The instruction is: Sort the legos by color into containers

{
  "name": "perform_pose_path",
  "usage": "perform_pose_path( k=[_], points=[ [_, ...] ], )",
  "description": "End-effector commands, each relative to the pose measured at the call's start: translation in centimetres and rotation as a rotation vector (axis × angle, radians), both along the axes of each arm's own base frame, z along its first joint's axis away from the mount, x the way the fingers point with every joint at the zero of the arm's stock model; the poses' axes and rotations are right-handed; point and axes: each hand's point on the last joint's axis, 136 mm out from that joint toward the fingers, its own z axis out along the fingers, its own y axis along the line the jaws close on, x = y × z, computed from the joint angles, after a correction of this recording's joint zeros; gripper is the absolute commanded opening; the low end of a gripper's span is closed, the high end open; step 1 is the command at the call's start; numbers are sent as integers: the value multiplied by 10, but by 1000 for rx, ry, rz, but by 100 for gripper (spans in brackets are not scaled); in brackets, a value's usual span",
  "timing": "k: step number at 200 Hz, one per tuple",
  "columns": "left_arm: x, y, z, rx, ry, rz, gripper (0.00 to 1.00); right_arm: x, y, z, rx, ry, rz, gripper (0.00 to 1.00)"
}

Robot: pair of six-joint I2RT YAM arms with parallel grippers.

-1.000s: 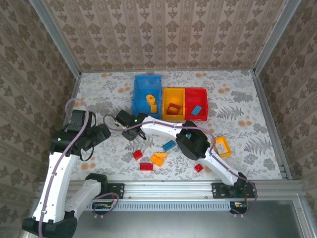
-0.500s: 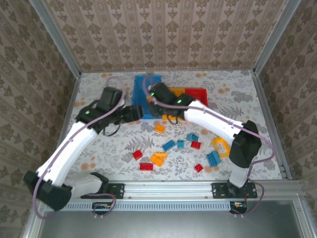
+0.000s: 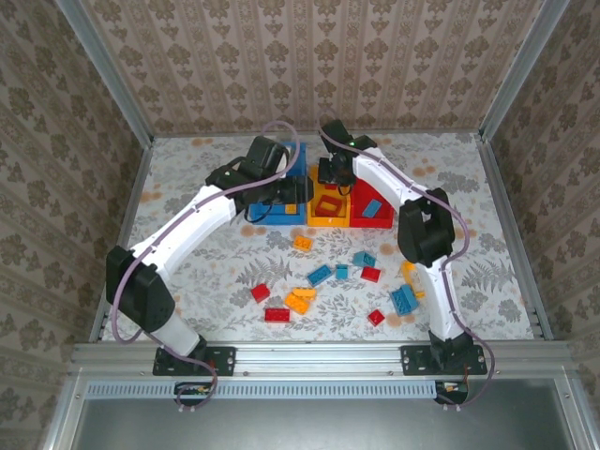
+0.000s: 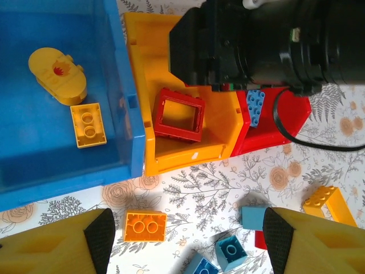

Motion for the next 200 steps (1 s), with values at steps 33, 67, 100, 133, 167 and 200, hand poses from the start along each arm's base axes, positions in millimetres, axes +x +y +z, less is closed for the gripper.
perform_pose_path(
  k=[33,67,100,133,167,200],
  points=[
    [-1,-11,3,3,-15,-58,72,-7,5,-10,41,99,-28,52],
    [-11,-12,-8,42,-9,-116,72,-8,8,11,60,61,-18,59],
    [-30,-11,-20,96,-9,-245,72,-14,9,74,86,-77,6,58],
    [-54,-10,-34,120,18,-336,72,-40,-9,123,81,-197,8,57],
    [-81,-20,-39,131,9,-438,72,-102,-47,120,36,-208,-8,57],
    [-102,-36,-47,151,-3,-507,72,-183,-74,77,-18,-88,70,68]
  ],
)
